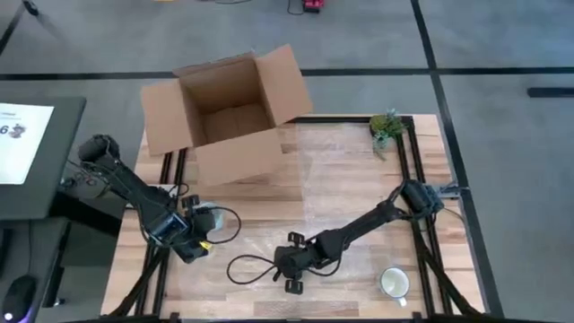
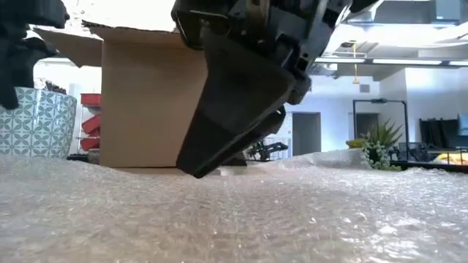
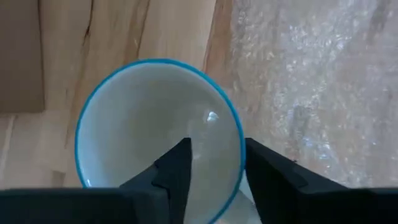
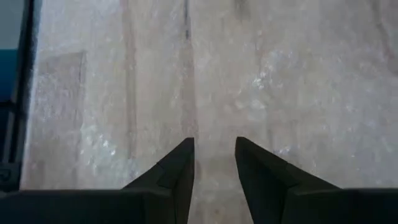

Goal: Wrap mug
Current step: Wrap the green patterned mug with the bubble wrap

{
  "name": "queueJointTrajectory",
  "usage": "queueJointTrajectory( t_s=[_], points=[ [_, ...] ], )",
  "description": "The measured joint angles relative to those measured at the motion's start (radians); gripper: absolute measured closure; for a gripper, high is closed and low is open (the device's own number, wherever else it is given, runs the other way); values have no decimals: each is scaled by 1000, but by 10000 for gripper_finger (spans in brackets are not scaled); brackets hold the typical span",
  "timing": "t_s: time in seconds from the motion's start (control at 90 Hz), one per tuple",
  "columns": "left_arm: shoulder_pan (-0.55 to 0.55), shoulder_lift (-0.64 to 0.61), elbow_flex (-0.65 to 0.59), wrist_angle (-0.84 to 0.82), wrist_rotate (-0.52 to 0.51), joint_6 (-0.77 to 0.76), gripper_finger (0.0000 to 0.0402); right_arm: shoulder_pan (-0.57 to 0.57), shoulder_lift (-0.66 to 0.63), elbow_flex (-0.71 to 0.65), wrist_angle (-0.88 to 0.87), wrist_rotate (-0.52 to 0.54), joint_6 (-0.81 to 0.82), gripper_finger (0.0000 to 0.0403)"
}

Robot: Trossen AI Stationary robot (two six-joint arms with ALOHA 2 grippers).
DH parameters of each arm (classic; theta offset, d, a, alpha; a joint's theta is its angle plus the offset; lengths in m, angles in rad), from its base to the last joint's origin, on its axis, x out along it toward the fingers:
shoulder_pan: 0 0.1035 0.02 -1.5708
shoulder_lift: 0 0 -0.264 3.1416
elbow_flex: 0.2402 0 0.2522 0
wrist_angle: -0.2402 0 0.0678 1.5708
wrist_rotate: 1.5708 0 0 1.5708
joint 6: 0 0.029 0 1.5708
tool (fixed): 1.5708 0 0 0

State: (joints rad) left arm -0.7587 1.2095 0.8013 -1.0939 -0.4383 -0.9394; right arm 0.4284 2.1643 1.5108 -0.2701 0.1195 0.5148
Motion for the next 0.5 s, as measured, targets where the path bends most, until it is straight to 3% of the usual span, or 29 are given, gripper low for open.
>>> queueJointTrajectory(
  t_s=[0.156, 0.5],
  points=[
    [6, 2, 0, 17, -8, 42, 388, -1, 0, 0, 36, 16, -50, 295],
    [7, 1, 142, 15, -147, 138, 399, -25, 41, -1, 107, 25, -128, 295]
  ],
)
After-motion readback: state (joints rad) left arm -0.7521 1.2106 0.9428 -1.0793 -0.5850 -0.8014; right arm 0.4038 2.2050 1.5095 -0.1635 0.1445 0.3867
